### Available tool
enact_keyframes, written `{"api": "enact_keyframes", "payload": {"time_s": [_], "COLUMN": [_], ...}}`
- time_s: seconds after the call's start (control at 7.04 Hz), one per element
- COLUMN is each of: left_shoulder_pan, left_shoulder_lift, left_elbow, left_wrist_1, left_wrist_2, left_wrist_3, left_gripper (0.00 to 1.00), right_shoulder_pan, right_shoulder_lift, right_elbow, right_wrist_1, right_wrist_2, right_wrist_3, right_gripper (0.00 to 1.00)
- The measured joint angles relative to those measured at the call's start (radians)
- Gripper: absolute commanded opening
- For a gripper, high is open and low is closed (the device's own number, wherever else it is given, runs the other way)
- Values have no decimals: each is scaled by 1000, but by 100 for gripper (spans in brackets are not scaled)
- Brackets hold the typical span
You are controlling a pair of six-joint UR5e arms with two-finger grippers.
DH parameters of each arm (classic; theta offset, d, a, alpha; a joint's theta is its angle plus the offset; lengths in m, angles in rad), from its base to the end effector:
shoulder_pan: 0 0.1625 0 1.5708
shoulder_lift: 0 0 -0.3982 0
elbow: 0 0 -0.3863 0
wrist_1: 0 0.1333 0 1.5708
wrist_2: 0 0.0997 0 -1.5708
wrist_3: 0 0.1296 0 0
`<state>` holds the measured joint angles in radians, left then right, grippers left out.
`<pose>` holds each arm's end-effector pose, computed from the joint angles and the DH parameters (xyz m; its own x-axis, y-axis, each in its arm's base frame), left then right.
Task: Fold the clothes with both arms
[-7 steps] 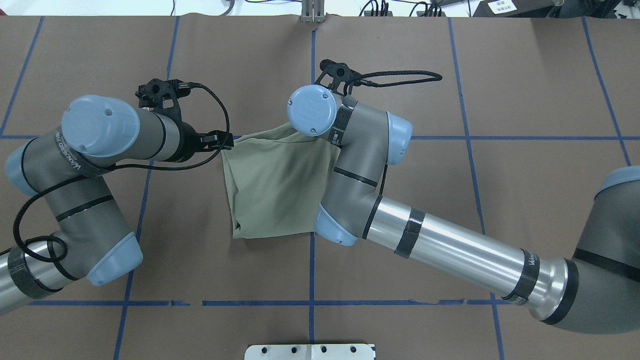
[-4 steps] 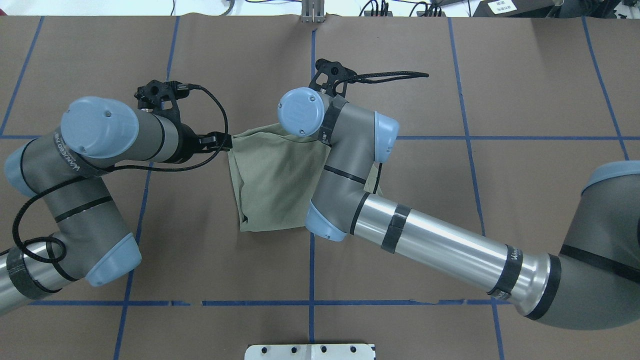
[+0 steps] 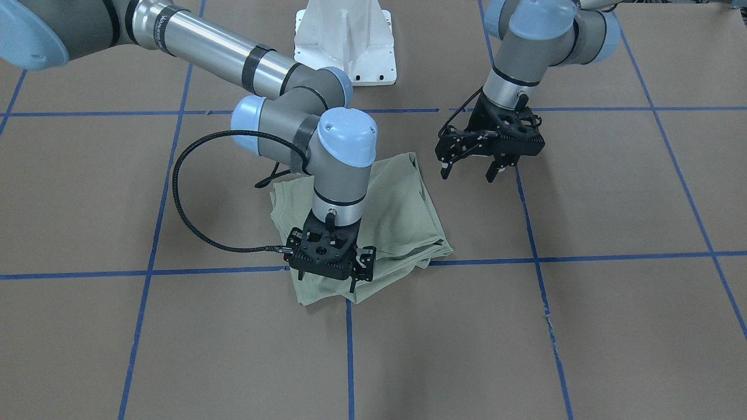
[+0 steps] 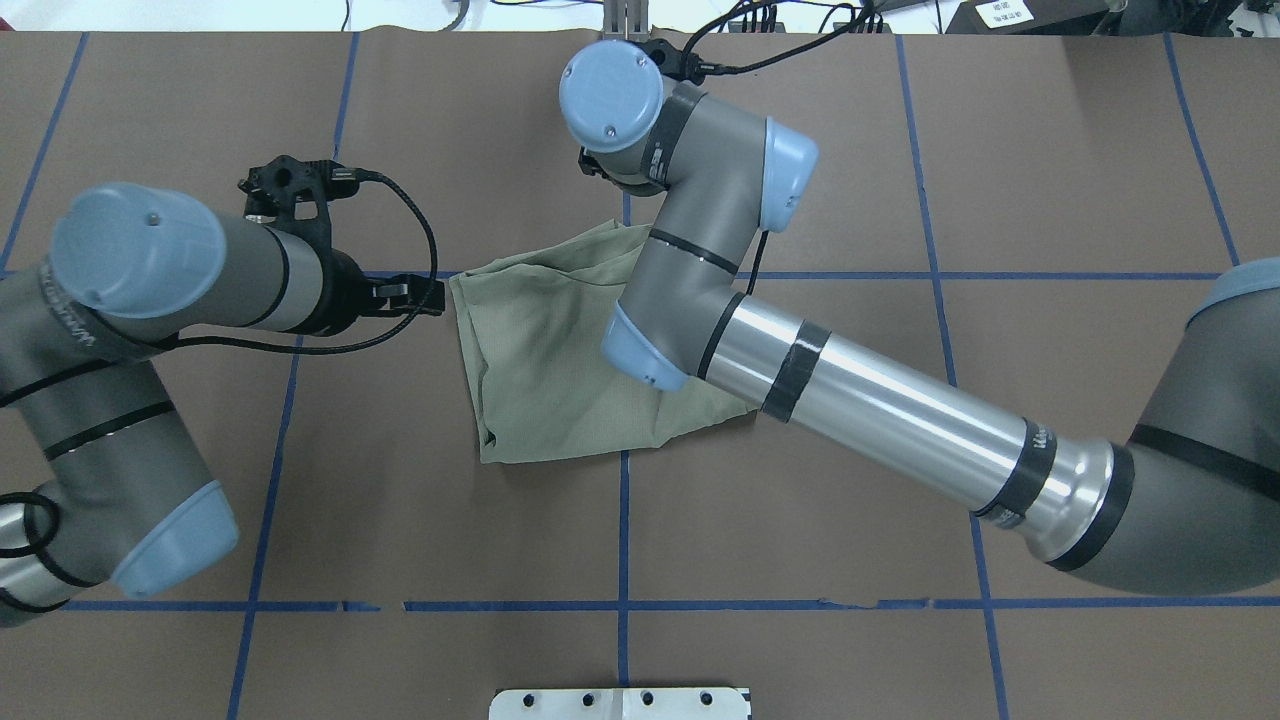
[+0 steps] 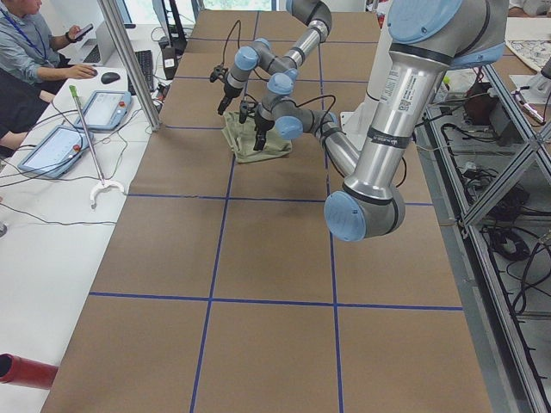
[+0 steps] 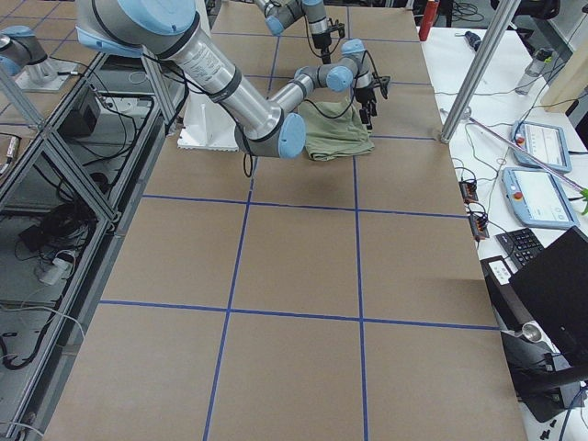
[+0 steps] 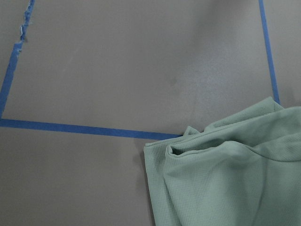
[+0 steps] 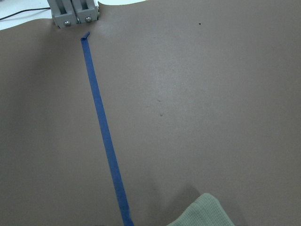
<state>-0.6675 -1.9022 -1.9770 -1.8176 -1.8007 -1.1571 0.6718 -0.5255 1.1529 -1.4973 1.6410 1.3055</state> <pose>0.3879 -0.4379 0.2660 0.5803 0.0410 -0.8134 0.2407 0.9455 0.2194 -0.5620 -0.6056 0.1700 0.7308 0.2469 0.6364 -0.4081 0.9054 0.1174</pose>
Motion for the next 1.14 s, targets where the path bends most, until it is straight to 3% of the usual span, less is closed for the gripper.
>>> {"api": "enact_keyframes", "payload": {"time_s": [0.14, 0.43, 0.71, 0.99, 1.14], "left_shoulder_pan": [-37, -181, -426, -706, -823], "left_shoulder_lift": [45, 137, 244, 348, 403], "left_elbow": [-94, -216, -222, -144, -95], "left_wrist_1": [95, 245, 308, 320, 320], "left_wrist_2": [-23, -101, -194, -307, -379], "left_wrist_3": [105, 403, 831, 1245, 1353], "left_gripper": [100, 100, 100, 100, 100], "right_shoulder_pan": [51, 186, 387, 589, 678], "right_shoulder_lift": [-25, -208, -462, -717, -837], "right_elbow": [89, 394, 644, 723, 726], "right_wrist_1": [-97, -307, -440, -465, -465], "right_wrist_2": [100, 259, 383, 464, 496], "right_wrist_3": [-127, -476, -895, -1266, -1394], "right_gripper": [100, 100, 100, 100, 100]}}
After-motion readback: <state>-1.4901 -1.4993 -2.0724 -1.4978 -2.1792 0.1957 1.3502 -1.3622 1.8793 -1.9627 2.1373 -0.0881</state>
